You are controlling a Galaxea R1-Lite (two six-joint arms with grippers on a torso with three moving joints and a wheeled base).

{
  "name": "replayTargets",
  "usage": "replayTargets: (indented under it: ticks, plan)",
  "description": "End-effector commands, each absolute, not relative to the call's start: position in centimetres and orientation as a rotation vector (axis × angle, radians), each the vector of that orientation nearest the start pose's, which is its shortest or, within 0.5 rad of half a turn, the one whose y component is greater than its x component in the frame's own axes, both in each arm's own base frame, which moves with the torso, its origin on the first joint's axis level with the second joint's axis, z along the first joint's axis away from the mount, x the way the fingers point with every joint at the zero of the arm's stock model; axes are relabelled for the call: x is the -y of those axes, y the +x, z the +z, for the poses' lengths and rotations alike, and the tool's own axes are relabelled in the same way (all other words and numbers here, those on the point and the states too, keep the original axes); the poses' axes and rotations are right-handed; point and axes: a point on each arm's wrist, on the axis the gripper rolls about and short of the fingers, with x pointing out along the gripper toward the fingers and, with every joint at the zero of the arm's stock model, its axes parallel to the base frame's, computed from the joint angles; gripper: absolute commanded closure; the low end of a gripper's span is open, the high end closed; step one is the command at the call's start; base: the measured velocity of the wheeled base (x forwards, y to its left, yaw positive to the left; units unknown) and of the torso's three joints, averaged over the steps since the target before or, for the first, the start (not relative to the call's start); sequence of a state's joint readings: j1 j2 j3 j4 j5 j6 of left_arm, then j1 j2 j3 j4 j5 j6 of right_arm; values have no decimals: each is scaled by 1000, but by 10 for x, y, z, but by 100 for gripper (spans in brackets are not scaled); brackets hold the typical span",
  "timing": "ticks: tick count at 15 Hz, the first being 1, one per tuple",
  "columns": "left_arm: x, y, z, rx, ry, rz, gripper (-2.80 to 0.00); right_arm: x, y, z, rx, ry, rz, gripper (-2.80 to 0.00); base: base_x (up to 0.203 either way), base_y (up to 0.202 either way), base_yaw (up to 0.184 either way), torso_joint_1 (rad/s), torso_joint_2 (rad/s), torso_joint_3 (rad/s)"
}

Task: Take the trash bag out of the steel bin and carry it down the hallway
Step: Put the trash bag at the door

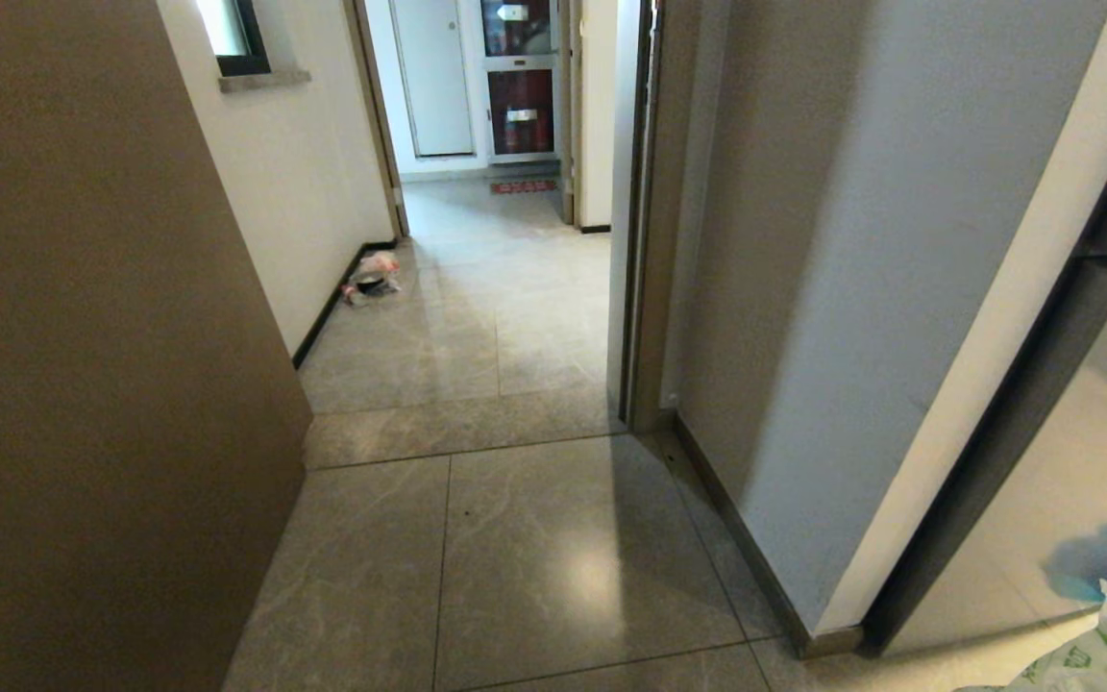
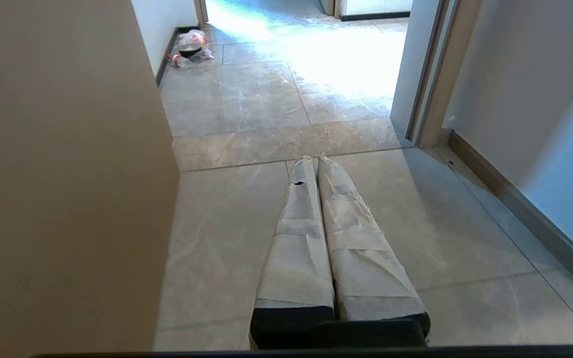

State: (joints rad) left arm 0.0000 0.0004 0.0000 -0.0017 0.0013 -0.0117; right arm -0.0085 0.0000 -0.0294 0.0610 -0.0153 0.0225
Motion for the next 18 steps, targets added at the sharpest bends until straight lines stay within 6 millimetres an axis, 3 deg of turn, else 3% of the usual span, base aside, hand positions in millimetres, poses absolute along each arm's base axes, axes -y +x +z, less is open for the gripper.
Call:
replayTargets:
  ticks: [1, 8, 18]
  plan:
    - [0, -23, 76, 2, -12, 3, 0, 0, -25, 77, -34, 21, -23, 0, 180, 0, 2, 2, 10, 5]
    - [0, -23, 76, 2, -8, 0, 0, 0, -25, 77, -35, 21, -23, 0, 175, 0, -3, 2, 2, 3]
    - [0, -23, 76, 2, -5, 0, 0, 0, -25, 77, -35, 21, -23, 0, 0, 0, 0, 0, 0, 0]
